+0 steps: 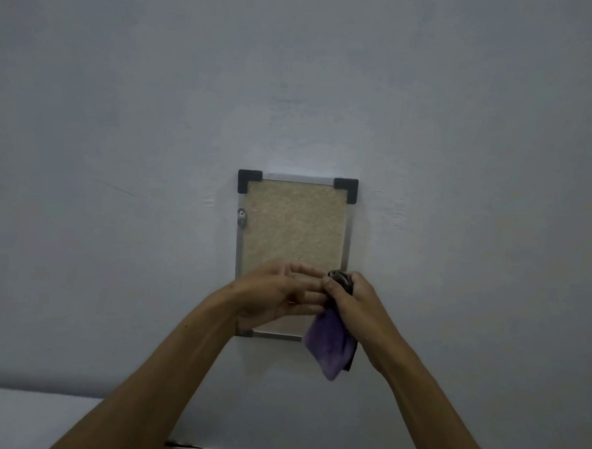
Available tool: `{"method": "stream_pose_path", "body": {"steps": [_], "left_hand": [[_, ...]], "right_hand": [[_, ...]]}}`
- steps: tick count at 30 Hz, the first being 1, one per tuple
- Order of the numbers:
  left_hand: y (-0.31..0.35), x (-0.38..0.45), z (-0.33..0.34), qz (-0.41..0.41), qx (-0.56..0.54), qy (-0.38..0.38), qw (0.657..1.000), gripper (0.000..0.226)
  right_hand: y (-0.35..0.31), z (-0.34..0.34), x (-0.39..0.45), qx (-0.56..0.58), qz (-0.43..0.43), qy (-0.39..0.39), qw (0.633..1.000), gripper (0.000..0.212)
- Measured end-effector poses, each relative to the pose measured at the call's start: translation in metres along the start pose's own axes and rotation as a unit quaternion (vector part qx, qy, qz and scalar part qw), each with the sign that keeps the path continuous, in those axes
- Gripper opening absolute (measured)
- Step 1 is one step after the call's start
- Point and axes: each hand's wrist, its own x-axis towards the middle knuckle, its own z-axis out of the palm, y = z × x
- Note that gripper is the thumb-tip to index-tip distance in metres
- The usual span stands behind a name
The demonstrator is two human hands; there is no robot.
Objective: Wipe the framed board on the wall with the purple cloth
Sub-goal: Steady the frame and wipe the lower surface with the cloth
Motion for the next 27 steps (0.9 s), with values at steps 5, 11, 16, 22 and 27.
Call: {"method": "stream_pose_path", "body": {"steps": [5,11,16,22,27], "left_hand": [[0.022,0.012,-0.022,0.183,0.459,0.254,0.831,0.019],[0.056,0.03,-0.056,0.365,0.688,0.357,0.517,0.064],[0.062,0.044,-0.08,0.293,0.725,0.32,0.535,0.102],[0.049,0.051,-0.093,0.352,0.672,0.337,0.558,0.096],[0.046,0.056,-0.093,0.365,0.655,0.348,0.563,0.096]], "right_hand": [[0.006,-0.001,0.008,-0.133,-0.075,0.062,0.986,0.014],[0.009,0.02,0.014,-0.151,-0.119,0.142,0.971,0.013],[0.002,0.064,0.021,-0.307,-0.192,0.196,0.911,0.02],[0.017,0.063,0.025,-0.447,-0.184,0.283,0.828,0.019],[0.016,0.06,0.024,-0.344,-0.121,0.354,0.861,0.02]]}}
